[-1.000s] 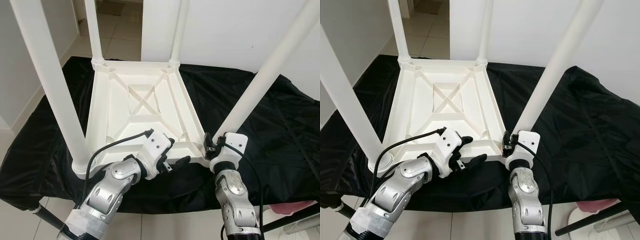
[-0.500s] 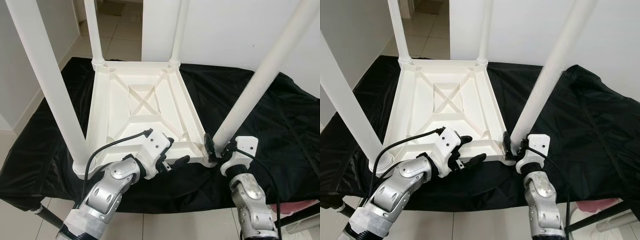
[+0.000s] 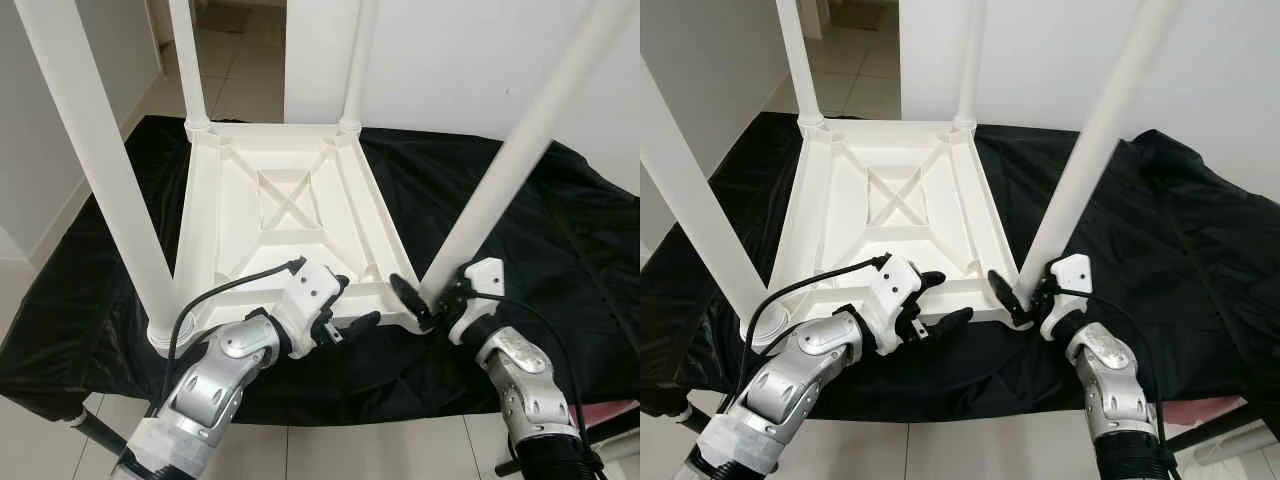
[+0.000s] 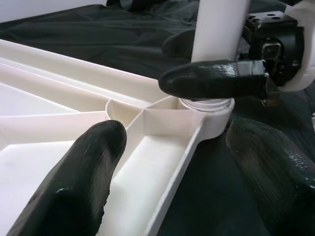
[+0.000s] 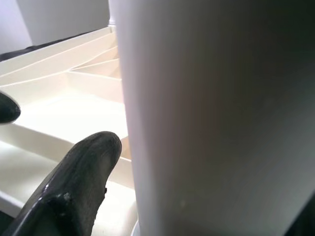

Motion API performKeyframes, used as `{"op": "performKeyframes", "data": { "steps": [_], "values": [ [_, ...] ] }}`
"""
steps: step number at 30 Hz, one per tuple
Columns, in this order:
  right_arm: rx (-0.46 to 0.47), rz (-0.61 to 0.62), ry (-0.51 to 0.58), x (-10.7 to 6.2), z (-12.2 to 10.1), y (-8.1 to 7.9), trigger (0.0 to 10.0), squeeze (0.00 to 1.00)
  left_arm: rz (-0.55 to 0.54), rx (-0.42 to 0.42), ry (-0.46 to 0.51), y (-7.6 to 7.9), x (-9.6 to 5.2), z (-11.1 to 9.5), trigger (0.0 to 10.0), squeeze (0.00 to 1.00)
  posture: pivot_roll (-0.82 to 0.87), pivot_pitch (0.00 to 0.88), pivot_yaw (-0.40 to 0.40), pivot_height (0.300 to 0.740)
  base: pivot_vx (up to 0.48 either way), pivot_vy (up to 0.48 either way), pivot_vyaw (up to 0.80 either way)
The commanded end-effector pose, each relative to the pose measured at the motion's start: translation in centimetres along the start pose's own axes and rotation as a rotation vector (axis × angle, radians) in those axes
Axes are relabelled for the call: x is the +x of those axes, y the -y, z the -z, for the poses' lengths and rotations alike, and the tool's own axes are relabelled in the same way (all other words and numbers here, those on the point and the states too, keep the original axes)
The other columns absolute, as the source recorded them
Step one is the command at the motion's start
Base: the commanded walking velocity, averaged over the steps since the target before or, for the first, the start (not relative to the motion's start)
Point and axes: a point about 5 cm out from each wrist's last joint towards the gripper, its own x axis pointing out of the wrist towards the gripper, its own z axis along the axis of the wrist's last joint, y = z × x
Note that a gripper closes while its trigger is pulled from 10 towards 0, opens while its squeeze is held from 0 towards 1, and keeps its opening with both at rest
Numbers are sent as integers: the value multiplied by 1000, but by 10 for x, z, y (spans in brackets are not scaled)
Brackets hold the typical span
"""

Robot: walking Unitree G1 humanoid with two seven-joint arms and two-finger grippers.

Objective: Building children table

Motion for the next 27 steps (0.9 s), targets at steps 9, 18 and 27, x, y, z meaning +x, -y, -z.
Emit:
{"op": "performKeyframes", "data": {
  "steps": [9, 18, 27],
  "values": [
    [-12, -69, -24, 7, 6, 3, 0, 0, 31, 30, 26, 4, 6, -6, 10000, 0, -17, 0, -68, 740, 0, 0, 0],
    [6, -39, -24, 1, 9, 5, 10000, 0, 38, 28, 25, 5, 7, -6, 10000, 0, -30, 0, -61, 740, 0, 0, 0],
    [39, 164, -8, 1, 10, -2, 10000, 0, 50, 29, 22, 7, 7, -4, 10000, 0, -39, 0, -51, 740, 0, 0, 0]
  ]
}}
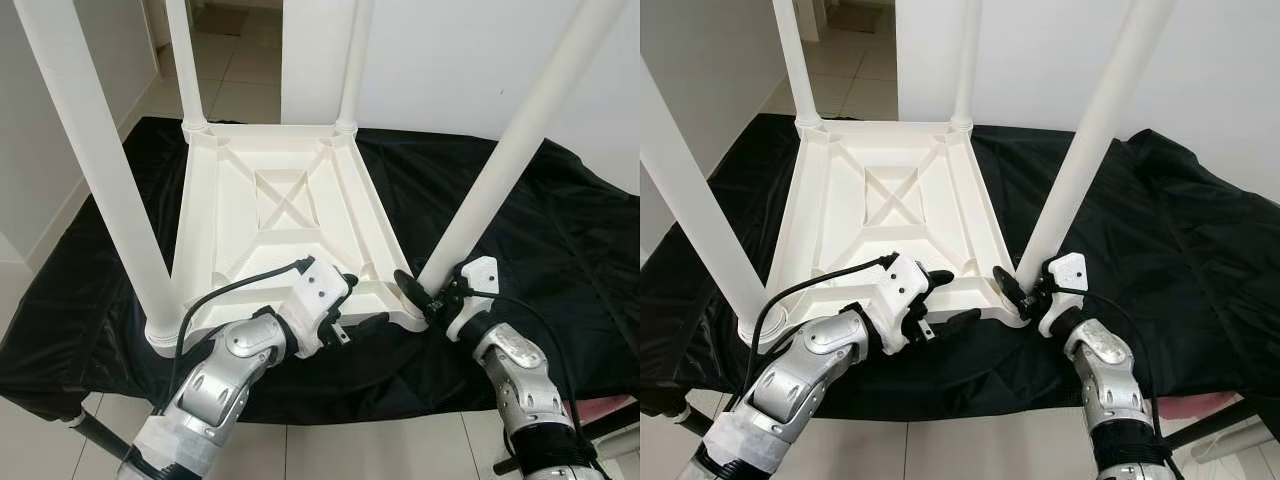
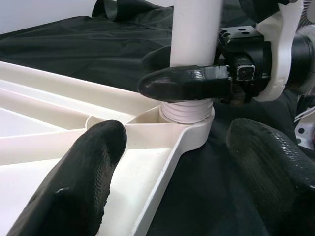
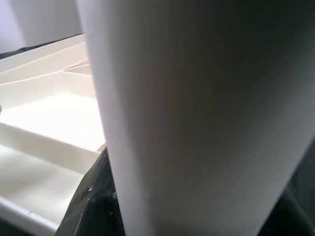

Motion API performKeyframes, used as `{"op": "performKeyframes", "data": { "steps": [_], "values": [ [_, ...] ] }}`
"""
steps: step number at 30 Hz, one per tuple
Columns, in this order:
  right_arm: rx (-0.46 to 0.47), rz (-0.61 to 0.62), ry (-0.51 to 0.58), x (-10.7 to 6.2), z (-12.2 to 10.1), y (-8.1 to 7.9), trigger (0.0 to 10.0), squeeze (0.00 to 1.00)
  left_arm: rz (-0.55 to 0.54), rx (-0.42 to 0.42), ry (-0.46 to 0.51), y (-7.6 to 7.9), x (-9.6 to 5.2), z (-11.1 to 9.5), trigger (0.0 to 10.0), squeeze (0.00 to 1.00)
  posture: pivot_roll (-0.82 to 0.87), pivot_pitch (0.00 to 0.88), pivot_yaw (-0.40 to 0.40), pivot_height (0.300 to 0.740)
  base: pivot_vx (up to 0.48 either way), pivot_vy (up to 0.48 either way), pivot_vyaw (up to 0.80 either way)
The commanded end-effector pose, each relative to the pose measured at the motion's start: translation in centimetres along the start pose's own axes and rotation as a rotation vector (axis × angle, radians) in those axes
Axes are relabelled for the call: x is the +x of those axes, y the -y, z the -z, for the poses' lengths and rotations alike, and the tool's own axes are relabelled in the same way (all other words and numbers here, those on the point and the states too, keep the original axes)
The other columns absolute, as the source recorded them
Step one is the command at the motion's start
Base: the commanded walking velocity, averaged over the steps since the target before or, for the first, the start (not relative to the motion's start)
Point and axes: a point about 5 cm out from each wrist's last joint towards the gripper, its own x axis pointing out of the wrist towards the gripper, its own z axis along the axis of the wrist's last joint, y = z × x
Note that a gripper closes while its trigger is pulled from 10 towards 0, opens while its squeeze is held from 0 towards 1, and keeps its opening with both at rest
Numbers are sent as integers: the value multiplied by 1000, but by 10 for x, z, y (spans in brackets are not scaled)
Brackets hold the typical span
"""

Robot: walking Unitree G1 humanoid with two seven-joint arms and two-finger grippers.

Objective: Building children table

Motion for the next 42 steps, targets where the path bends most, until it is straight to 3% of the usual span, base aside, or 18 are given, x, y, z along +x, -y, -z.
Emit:
{"op": "performKeyframes", "data": {
  "steps": [1, 4, 8, 12, 14, 16, 18, 21, 23, 31, 32, 42],
  "values": [
    [19, 82, -34, -2, 5, -1, 10000, 0, 29, 10, 0, 3, 2, 0, 10000, 0, -39, 0, -51, 740, 0, 0, 0],
    [25, 112, -27, -2, 4, -5, 10000, 0, 29, 9, 0, 3, 1, 0, 10000, 0, -40, 0, -48, 740, 0, 0, 0],
    [66, 270, -14, -1, 3, -17, 10000, 0, 32, 6, 0, 3, 1, 0, 10000, 0, -41, 0, -45, 740, 0, 0, 0],
    [82, 311, -20, -1, 4, -19, 10000, 0, 33, 5, 0, 4, 1, 0, 10000, 0, -42, 0, -44, 740, 0, 0, 0],
    [105, 506, -41, 0, 8, -28, 10000, 0, 39, 4, -1, 4, 1, 0, 10000, 0, -45, 0, -43, 740, 0, 0, 0],
    [118, 609, -59, 1, 10, -36, 10000, 0, 42, 4, -1, 5, 2, 1, 10000, 0, -44, 0, -43, 740, 0, 0, 0],
    [118, 609, -59, 1, 10, -36, 10000, 0, 42, 4, -1, 5, 2, 1, 10000, 0, -44, 0, -43, 740, 0, 0, 0],
    [148, 620, -71, 7, 9, -53, 10000, 0, 40, 1, -1, 5, 2, 0, 10000, 0, -39, 0, -46, 740, 0, 0, 0],
    [147, 611, -63, 8, 8, -56, 10000, 0, 40, 1, -1, 5, 1, 0, 10000, 0, -38, 0, -46, 740, 0, 0, 0],
    [142, 626, -46, 8, 2, -51, 10000, 0, 38, 3, 0, 5, 2, 0, 10000, 0, -37, 0, -52, 740, 0, 0, 0],
    [154, 612, -44, 9, 1, -50, 10000, 1000, 35, 4, 1, 5, 2, 0, 10000, 0, -35, 0, -55, 740, 0, 0, 0],
    [124, 552, -36, 6, 1, -39, 10000, 1000, 30, 7, 5, 4, 4, 0, 10000, 0, -35, 0, -64, 740, 0, 0, 0]
  ]
}}
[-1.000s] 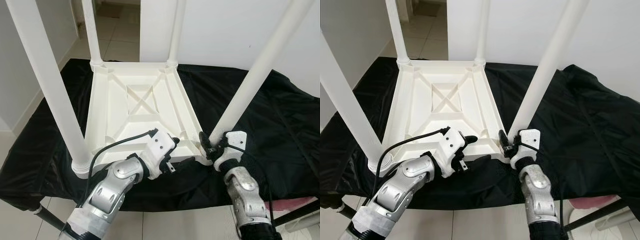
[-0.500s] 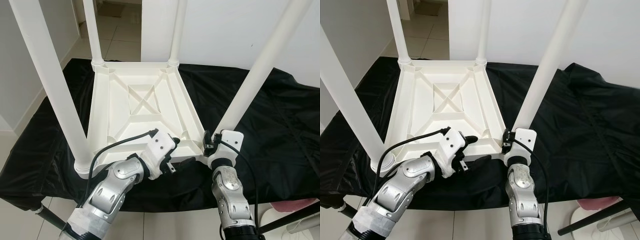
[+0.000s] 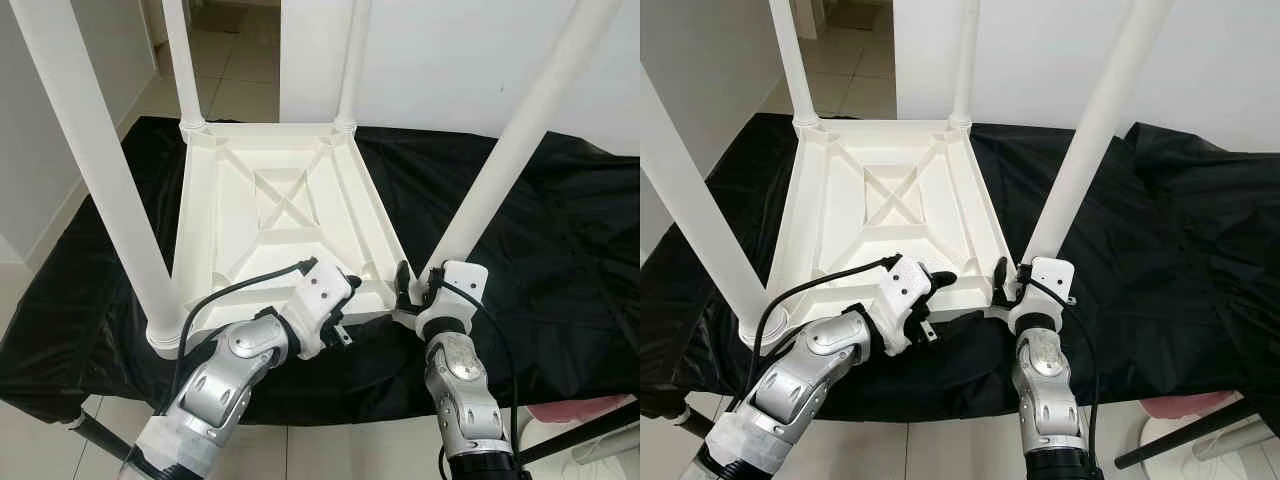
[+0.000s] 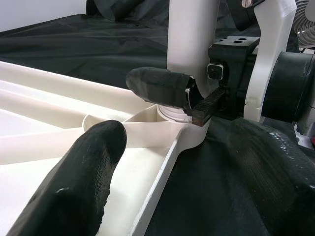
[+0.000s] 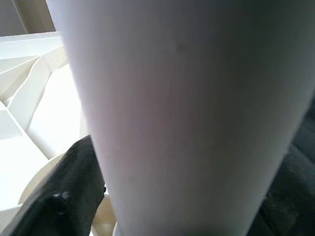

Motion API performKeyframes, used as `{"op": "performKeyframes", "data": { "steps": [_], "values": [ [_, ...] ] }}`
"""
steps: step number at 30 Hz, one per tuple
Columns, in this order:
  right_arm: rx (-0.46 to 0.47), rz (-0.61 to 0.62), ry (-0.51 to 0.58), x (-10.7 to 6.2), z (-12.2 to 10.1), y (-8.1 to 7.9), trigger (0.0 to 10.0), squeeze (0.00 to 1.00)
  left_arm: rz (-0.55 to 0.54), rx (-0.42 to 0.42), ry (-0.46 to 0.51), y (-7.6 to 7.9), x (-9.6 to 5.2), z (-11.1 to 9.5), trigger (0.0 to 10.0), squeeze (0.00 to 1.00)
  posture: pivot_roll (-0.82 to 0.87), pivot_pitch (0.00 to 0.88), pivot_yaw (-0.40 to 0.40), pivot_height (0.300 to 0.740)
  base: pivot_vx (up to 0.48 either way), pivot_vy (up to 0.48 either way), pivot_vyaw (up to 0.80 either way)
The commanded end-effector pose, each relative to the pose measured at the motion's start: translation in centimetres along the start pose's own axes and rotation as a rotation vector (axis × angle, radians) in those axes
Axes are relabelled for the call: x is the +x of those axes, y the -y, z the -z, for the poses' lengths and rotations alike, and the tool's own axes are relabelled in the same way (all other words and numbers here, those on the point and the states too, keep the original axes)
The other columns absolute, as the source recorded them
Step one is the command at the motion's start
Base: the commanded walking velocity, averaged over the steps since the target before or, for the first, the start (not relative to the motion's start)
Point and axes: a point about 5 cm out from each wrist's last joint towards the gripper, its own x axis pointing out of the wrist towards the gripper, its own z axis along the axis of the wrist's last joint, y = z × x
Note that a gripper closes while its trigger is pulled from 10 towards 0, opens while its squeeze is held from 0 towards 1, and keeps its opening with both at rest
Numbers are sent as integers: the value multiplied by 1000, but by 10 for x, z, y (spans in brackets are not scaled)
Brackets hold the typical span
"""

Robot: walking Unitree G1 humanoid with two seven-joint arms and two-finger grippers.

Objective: Building children table

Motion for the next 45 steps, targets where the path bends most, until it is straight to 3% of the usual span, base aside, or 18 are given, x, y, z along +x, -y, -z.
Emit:
{"op": "performKeyframes", "data": {
  "steps": [1, 3, 4, 10, 15, 20, 22, 23, 25, 26, 27, 40, 41, 45],
  "values": [
    [19, -28, -18, -1, 6, 4, 10000, 949, 22, 8, 3, 2, 3, 0, 10000, 0, -35, 0, -65, 740, 0, 0, 0],
    [22, -46, -15, -1, 6, 5, 10000, 949, 22, 8, 3, 2, 3, 0, 10000, 0, -34, 0, -66, 740, 0, 0, 0],
    [18, -124, -9, -3, 6, 9, 10000, 0, 20, 10, 4, 2, 3, 0, 10000, 0, -33, 0, -67, 740, 0, 0, 0],
    [7, -234, 2, -3, 4, 16, 10000, 0, 19, 12, 5, 1, 3, 0, 10000, 0, -34, 0, -66, 740, 0, 0, 0],
    [-70, -401, 45, 4, -7, 37, 10000, 0, 26, 14, 3, 1, 4, 0, 10000, 0, -36, 0, -60, 740, 0, 0, 0],
    [-101, -473, 49, 7, -10, 40, 10000, 0, 29, 15, 3, 1, 4, 0, 10000, 0, -38, 0, -56, 740, 0, 0, 0],
    [-165, -568, 37, 12, -11, 43, 10000, 0, 33, 18, 4, 1, 5, 0, 10000, 0, -40, 0, -54, 740, 0, 0, 0],
    [-183, -610, 24, 14, -10, 43, 6353, 0, 35, 19, 5, 1, 5, 0, 10000, 0, -40, 0, -53, 740, 0, 0, 0],
    [-183, -610, 24, 14, -10, 43, 6353, 0, 35, 19, 5, 1, 5, 0, 10000, 0, -40, 0, -53, 740, 0, 0, 0],
    [-198, -635, 15, 16, -10, 42, 3725, 0, 36, 20, 6, 1, 6, 0, 10000, 0, -40, 0, -53, 740, 0, 0, 0],
    [-203, -656, 1, 17, -8, 41, 0, 0, 37, 21, 7, 1, 6, 0, 10000, 0, -39, 0, -55, 740, 0, 0, 0],
    [-170, -678, -69, 13, 6, 47, 0, 0, 37, 19, 6, 3, 5, 0, 10000, 0, -33, 0, -58, 740, 0, 0, 0],
    [-169, -672, -69, 14, 5, 48, 10000, 0, 37, 20, 6, 3, 5, 0, 10000, 0, -33, 0, -58, 740, 0, 0, 0],
    [-158, -561, -85, 14, 7, 51, 10000, 0, 39, 18, 5, 3, 4, 1, 10000, 0, -35, 0, -54, 740, 0, 0, 0]
  ]
}}
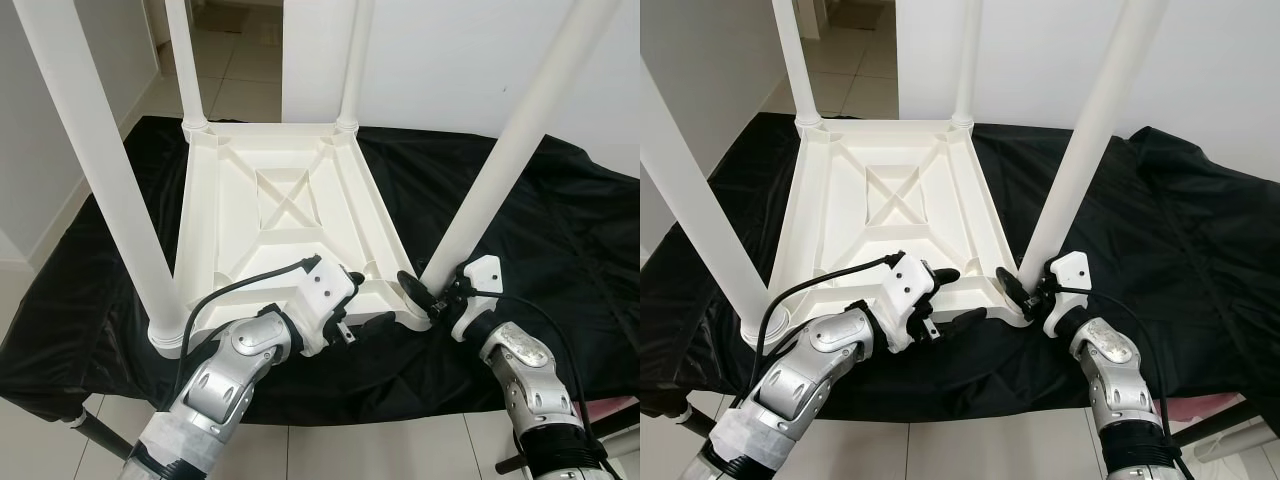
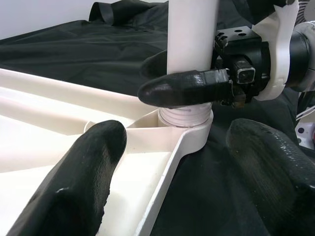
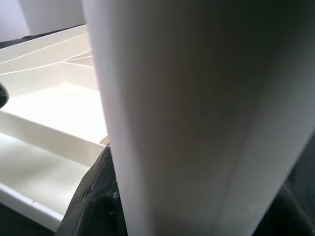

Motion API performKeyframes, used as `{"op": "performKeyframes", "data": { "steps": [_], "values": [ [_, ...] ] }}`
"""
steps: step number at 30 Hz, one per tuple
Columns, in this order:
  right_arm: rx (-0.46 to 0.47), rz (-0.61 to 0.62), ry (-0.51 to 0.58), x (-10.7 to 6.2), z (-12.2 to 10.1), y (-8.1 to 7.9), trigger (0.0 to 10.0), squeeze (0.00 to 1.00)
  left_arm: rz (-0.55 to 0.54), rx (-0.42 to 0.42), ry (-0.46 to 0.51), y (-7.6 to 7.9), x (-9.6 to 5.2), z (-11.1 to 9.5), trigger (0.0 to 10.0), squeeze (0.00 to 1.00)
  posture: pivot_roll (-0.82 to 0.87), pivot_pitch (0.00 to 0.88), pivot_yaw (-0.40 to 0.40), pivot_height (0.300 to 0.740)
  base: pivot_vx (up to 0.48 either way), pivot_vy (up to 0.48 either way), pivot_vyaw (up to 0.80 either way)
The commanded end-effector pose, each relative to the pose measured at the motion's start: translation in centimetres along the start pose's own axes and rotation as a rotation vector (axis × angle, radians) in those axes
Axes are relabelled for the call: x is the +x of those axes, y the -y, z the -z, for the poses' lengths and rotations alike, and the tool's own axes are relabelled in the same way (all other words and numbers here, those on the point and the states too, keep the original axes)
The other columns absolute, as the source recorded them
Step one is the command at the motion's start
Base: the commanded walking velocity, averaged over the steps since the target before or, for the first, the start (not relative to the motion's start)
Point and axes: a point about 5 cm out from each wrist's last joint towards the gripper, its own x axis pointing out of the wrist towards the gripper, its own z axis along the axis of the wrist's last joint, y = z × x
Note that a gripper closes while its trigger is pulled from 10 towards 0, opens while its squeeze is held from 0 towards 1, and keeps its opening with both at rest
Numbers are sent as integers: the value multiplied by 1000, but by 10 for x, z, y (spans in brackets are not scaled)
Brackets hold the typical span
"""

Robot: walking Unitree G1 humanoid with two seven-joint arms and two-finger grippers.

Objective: Building children table

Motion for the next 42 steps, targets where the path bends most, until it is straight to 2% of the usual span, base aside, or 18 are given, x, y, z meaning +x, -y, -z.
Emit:
{"op": "performKeyframes", "data": {
  "steps": [1, 8, 10, 11, 12, 13, 19, 22, 23, 27, 35, 38, 39, 40, 41, 42],
  "values": [
    [26, 51, -65, -5, 12, 1, 10000, 0, 33, 2, -9, 4, 1, 2, 10000, 0, -35, 0, -54, 740, 0, 0, 0],
    [25, 156, -56, -5, 13, -5, 10000, 0, 38, 1, -13, 5, -1, 3, 10000, 0, -40, 0, -47, 740, 0, 0, 0],
    [70, 266, -49, -5, 14, -7, 10000, 0, 41, 0, -15, 5, -1, 3, 10000, 0, -42, 0, -44, 740, 0, 0, 0],
    [70, 266, -49, -5, 14, -7, 10000, 0, 41, 0, -15, 5, -1, 3, 10000, 0, -42, 0, -44, 740, 0, 0, 0],
    [125, 387, -59, -4, 16, -13, 10000, 0, 43, -4, -15, 5, -1, 3, 10000, 0, -44, 0, -43, 740, 0, 0, 0],
    [125, 387, -59, -4, 16, -13, 10000, 0, 43, -4, -15, 5, -1, 3, 10000, 0, -44, 0, -43, 740, 0, 0, 0],
    [235, 613, -90, 3, 21, -36, 10000, 0, 44, -5, -14, 5, 0, 2, 10000, 0, -45, 0, -43, 740, 0, 0, 0],
    [292, 681, -106, 9, 23, -45, 10000, 0, 43, -5, -14, 6, 0, 3, 10000, 0, -45, 0, -43, 740, 0, 0, 0],
    [292, 681, -106, 9, 23, -45, 10000, 0, 43, -5, -14, 6, 0, 3, 10000, 0, -45, 0, -43, 740, 0, 0, 0],
    [339, 700, -101, 22, 16, -65, 10000, 0, 35, -9, -12, 5, 0, 2, 10000, 0, -37, 0, -46, 740, 0, 0, 0],
    [322, 669, -104, 23, 12, -66, 10000, 0, 27, -11, -13, 5, -1, 2, 10000, 0, -35, 0, -48, 740, 0, 0, 0],
    [275, 652, -98, 25, 9, -70, 10000, 20, 17, -11, -11, 2, -1, 1, 10000, 0, -31, 0, -52, 740, 0, 0, 0],
    [275, 638, -93, 26, 8, -71, 10000, 388, 17, -11, -11, 2, -1, 1, 10000, 0, -31, 0, -52, 740, 0, 0, 0],
    [275, 638, -93, 26, 8, -71, 10000, 388, 17, -11, -11, 2, -1, 1, 10000, 0, -31, 0, -52, 740, 0, 0, 0],
    [286, 630, -92, 27, 8, -72, 10000, 1000, 17, -11, -11, 3, -1, 1, 10000, 0, -31, 0, -52, 740, 0, 0, 0],
    [295, 625, -91, 27, 8, -72, 10000, 1000, 18, -11, -11, 3, -1, 1, 10000, 0, -31, 0, -52, 740, 0, 0, 0]
  ]
}}
